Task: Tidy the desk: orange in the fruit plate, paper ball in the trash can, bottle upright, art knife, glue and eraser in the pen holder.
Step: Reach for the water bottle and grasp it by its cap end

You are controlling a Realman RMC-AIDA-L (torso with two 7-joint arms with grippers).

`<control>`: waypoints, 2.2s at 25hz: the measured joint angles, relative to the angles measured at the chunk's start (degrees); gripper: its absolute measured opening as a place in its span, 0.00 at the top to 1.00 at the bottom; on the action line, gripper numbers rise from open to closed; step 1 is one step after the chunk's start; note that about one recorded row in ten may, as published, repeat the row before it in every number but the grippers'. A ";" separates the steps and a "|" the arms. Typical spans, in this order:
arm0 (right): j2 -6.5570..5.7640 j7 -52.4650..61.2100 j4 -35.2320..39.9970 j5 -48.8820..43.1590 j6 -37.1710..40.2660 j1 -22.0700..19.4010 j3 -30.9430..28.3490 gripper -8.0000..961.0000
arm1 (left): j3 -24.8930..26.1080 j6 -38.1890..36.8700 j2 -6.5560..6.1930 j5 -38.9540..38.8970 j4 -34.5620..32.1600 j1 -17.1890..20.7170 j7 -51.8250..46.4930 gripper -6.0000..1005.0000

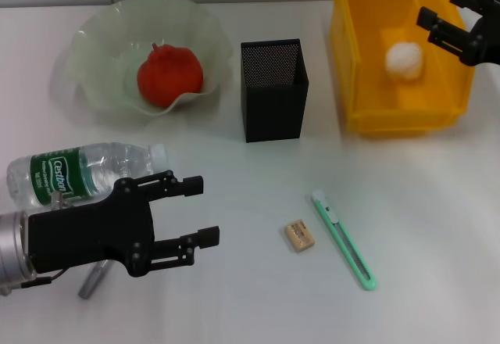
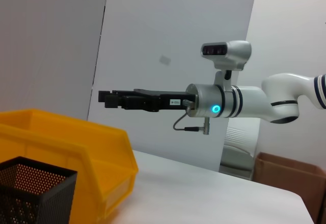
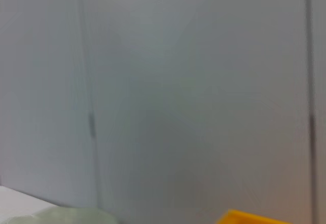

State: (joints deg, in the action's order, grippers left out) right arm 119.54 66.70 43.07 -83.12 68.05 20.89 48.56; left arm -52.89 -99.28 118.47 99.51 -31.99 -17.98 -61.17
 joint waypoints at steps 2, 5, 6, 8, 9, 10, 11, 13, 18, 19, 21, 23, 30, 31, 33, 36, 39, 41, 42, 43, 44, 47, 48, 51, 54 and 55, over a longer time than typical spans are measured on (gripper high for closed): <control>-0.03 0.01 0.00 -0.29 4.94 -0.36 0.14 0.29 | 0.14 -0.02 0.00 -0.09 0.00 0.03 -0.01 0.26; -0.15 -0.06 0.00 -1.18 12.50 -1.02 1.73 0.29 | 0.56 -0.10 -0.01 -0.48 0.00 0.06 -0.02 0.26; -0.16 -0.07 -0.01 -1.25 14.34 -1.39 2.84 0.29 | 0.57 -0.16 -0.02 -0.56 0.00 0.06 -0.02 0.26; -0.19 -0.08 0.00 -1.66 17.66 -2.01 5.55 0.29 | 0.59 -0.27 -0.06 -0.84 0.00 0.02 -0.01 0.26; -0.18 -0.08 0.00 -2.22 18.83 -2.20 6.93 0.29 | 0.63 -0.29 -0.06 -0.99 0.00 0.01 -0.01 0.26; -0.18 -0.09 -0.03 -3.26 19.92 -2.34 8.58 0.29 | 0.71 -0.29 -0.07 -1.04 0.00 0.01 -0.01 0.27; -0.18 -0.09 -0.11 -4.09 20.51 -2.38 9.71 0.29 | 0.85 -0.30 -0.08 -1.09 0.00 0.01 -0.01 0.26; -0.16 -0.35 -1.14 -5.98 21.07 -2.22 12.44 0.29 | 1.14 -0.30 -0.08 -1.11 0.00 -0.02 -0.01 0.26; -0.11 -4.56 -6.09 -7.12 21.46 -1.43 17.70 0.29 | 1.46 -0.21 -0.15 -1.15 0.00 -0.04 -0.01 0.26; -0.04 -5.54 -7.04 -7.08 21.69 -1.40 18.26 0.29 | 1.47 -0.09 -0.16 -1.15 -0.03 -0.04 -0.03 0.26; 0.07 -7.25 -8.71 -6.76 22.43 -1.29 18.89 0.29 | 1.48 0.04 -0.17 -1.16 -0.09 -0.10 -0.20 0.26; 0.10 -8.49 -10.08 -6.61 23.53 -1.06 19.04 0.29 | 1.69 0.09 -0.17 -1.17 -0.20 -0.17 -0.30 0.26; 0.10 -11.70 -13.14 -5.96 25.25 -0.18 18.68 0.29 | 3.56 0.31 -0.18 -1.17 -0.36 -0.37 -0.36 0.27; 0.09 -11.76 -13.19 -5.92 25.25 -0.17 18.59 0.29 | 3.58 0.37 -0.19 -1.17 -0.39 -0.39 -0.40 0.27; 0.08 -11.79 -13.31 -5.88 25.12 -0.14 18.55 0.29 | 3.58 0.59 -0.23 -1.17 -0.42 -0.39 -0.45 0.27; 0.08 -11.80 -14.03 -5.81 24.91 0.18 18.55 0.29 | 3.59 0.94 -0.24 -1.14 -0.43 -0.46 -0.46 0.27; 0.08 -11.81 -14.89 -5.77 24.79 0.73 18.44 0.29 | 3.59 1.15 -0.25 -0.95 -0.44 -0.66 -0.48 0.27; 0.08 -11.82 -15.10 -5.75 24.71 0.88 18.40 0.29 | 3.59 1.34 -0.26 -0.69 -0.44 -0.91 -0.49 0.27; 0.08 -11.82 -15.14 -5.74 24.69 0.89 18.39 0.29 | 3.59 1.42 -0.26 -0.66 -0.45 -0.97 -0.49 0.27; 0.08 -11.82 -15.16 -5.74 24.68 0.90 18.39 0.29 | 3.59 1.48 -0.26 -0.65 -0.46 -0.99 -0.50 0.27; 0.08 -11.83 -15.25 -5.73 24.68 0.90 18.39 0.29 | 3.59 1.52 -0.26 -0.64 -0.49 -1.00 -0.50 0.27; 0.08 -11.84 -15.55 -5.73 24.67 0.91 18.39 0.29 | 3.59 1.56 -0.27 -0.63 -0.55 -1.08 -0.52 0.27; 0.08 -11.85 -15.58 -5.73 24.67 0.91 18.39 0.29 | 3.59 1.56 -0.29 -0.63 -0.55 -1.08 -0.52 0.27; 0.08 -11.86 -15.62 -5.61 24.67 0.91 18.43 0.29 | 3.59 1.55 -0.33 -0.63 -0.55 -1.09 -0.53 0.27; 0.08 -11.86 -15.82 -4.96 24.67 0.99 18.52 0.29 | 3.59 1.55 -0.35 -0.63 -0.55 -1.10 -0.57 0.27; 0.08 -11.86 -15.82 -4.96 24.67 0.99 18.52 0.29 | 3.59 1.55 -0.35 -0.63 -0.55 -1.10 -0.60 0.27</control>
State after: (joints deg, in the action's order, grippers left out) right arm 119.62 54.84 27.25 -88.08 92.72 21.88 67.08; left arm -49.31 -97.72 118.12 98.88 -32.54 -19.08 -61.77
